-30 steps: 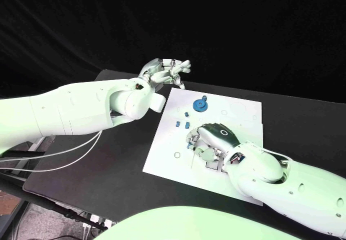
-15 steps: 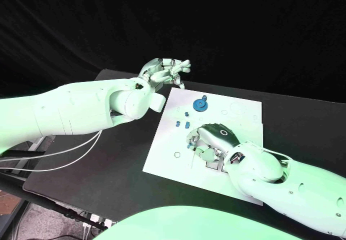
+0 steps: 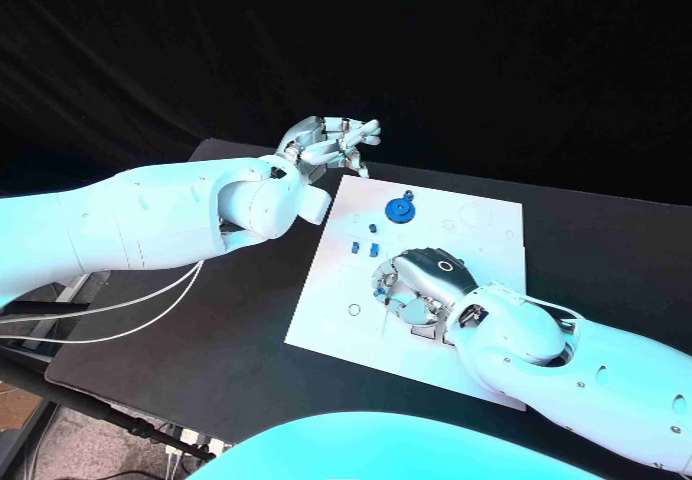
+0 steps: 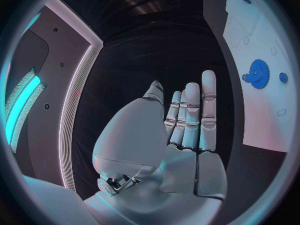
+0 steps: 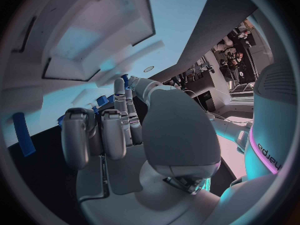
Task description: Assemble the parts on the task board
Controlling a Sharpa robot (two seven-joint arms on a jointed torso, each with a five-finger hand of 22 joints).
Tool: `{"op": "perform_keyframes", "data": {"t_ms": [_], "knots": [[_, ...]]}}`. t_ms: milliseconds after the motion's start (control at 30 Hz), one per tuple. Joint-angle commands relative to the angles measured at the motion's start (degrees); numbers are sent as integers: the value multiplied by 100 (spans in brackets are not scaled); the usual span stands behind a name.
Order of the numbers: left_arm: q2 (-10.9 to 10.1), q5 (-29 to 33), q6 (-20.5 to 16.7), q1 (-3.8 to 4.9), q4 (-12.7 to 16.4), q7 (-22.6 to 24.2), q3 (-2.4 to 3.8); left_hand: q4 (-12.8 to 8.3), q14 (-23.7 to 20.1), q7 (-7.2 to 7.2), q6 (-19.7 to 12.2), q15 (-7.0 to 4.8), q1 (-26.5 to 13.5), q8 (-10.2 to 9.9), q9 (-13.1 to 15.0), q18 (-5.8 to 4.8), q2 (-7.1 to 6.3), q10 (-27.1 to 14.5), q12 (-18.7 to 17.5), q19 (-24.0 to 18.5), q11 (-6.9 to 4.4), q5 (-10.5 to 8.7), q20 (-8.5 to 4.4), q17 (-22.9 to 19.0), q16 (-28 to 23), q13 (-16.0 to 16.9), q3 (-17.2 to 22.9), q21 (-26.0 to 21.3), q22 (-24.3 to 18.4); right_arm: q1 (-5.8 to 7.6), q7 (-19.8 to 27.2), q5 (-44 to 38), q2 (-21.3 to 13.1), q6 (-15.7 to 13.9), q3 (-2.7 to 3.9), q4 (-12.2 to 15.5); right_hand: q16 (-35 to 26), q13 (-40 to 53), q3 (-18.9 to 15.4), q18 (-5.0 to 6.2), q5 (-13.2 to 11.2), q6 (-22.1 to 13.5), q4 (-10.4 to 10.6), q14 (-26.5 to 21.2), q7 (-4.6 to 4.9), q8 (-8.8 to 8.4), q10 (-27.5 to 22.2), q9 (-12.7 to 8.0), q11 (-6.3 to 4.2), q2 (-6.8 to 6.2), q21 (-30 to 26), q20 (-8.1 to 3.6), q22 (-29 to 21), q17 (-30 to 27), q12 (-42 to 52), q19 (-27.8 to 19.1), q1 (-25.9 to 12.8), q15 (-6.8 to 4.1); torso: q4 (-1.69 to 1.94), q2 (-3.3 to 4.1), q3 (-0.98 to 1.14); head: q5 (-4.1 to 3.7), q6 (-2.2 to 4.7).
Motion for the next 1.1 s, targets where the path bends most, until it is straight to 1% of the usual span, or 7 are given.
{"op": "perform_keyframes", "data": {"t_ms": [33, 200, 433, 600, 833, 967, 1100], "knots": [[4, 18, 5, 7, 15, 32, 4, 1, -34, 47, -23, 1, 62, -21, -10, 80, -16, -36, 3, 10, 17, 38, 30, -7, 14, -7, 37, -21, -6, -16, -5, -28, -10, 181, -17, -15, -14, -11, -47, -83, 38, -63, 30, 287, 17, -35, 12, -17, 30, -31, -27, -21, 1125, -7, -44, 238, -114, -2, -4, -2, -1, -7, -3], [0, 18, 6, 7, 17, 30, 4, 1, -34, 47, -23, 1, 62, -21, -10, 80, -16, -36, 3, 10, 17, 38, 30, -7, 14, -7, 37, -21, -6, -16, -63, -32, -22, 6, -18, -21, -12, -29, -107, -74, 19, -193, 81, 285, 74, -123, -78, -47, 78, -116, -74, 2, 1105, -8, -121, 216, -232, 35, 3, 0, 0, -11, -6], [-6, 18, 12, 7, 17, 17, 4, 3, -37, 48, -25, 2, 60, -22, -11, 81, -17, -44, 3, 9, 19, 37, 31, -9, 14, -10, 39, -24, -7, -16, -94, -33, -41, -297, -18, -8, -13, -54, -185, -44, -48, -668, 137, 271, 264, -463, -305, -188, 233, -237, -222, 107, 1041, -23, -245, 149, -350, 163, -1, 0, 4, -21, 7], [-8, 18, 22, 7, 16, 4, 3, 5, -39, 48, -28, 3, 58, -23, -11, 81, -18, -50, 2, 8, 20, 36, 31, -10, 14, -11, 40, -26, -8, -15, -88, -31, -95, -538, -17, 67, -20, -46, -211, -35, -58, -790, 130, 262, 255, -557, -324, -235, 236, -262, -255, 130, 1027, -45, -244, 135, -345, 174, 1, 2, 7, -39, 29], [-11, 18, 30, 7, 13, -6, 3, 5, -41, 49, -30, 4, 57, -23, -12, 80, -19, -57, 0, 7, 21, 35, 33, -12, 13, -13, 42, -28, -9, 30, -86, -13, -322, -768, 0, 353, -26, -43, -210, -32, -53, -784, 126, 258, 238, -560, -325, -238, 226, -257, -265, 132, 1023, -60, -241, 131, -335, 170, -1, -6, 2, -75, 58], [-16, 18, 31, 7, 12, -9, 3, 5, -43, 49, -32, 5, 56, -23, -12, 80, -20, -62, -1, 7, 22, 34, 33, -13, 13, -15, 43, -29, -10, 137, -113, 48, -579, -765, 26, 619, -32, -39, -207, -32, -47, -749, 125, 255, 227, -546, -320, -235, 218, -246, -260, 132, 1026, -75, -235, 134, -328, 164, -9, -11, 0, -103, 77], [-26, 18, 29, 6, 13, -11, 2, 5, -44, 49, -32, 5, 56, -23, -12, 80, -19, -66, -1, 6, 23, 34, 34, -14, 13, -16, 44, -30, -10, 317, -146, 112, -880, -668, 47, 854, -43, -32, -187, -34, -38, -671, 110, 250, 213, -511, -302, -224, 205, -218, -247, 128, 1033, -103, -223, 141, -295, 152, -26, -11, 0, -121, 97]]}}
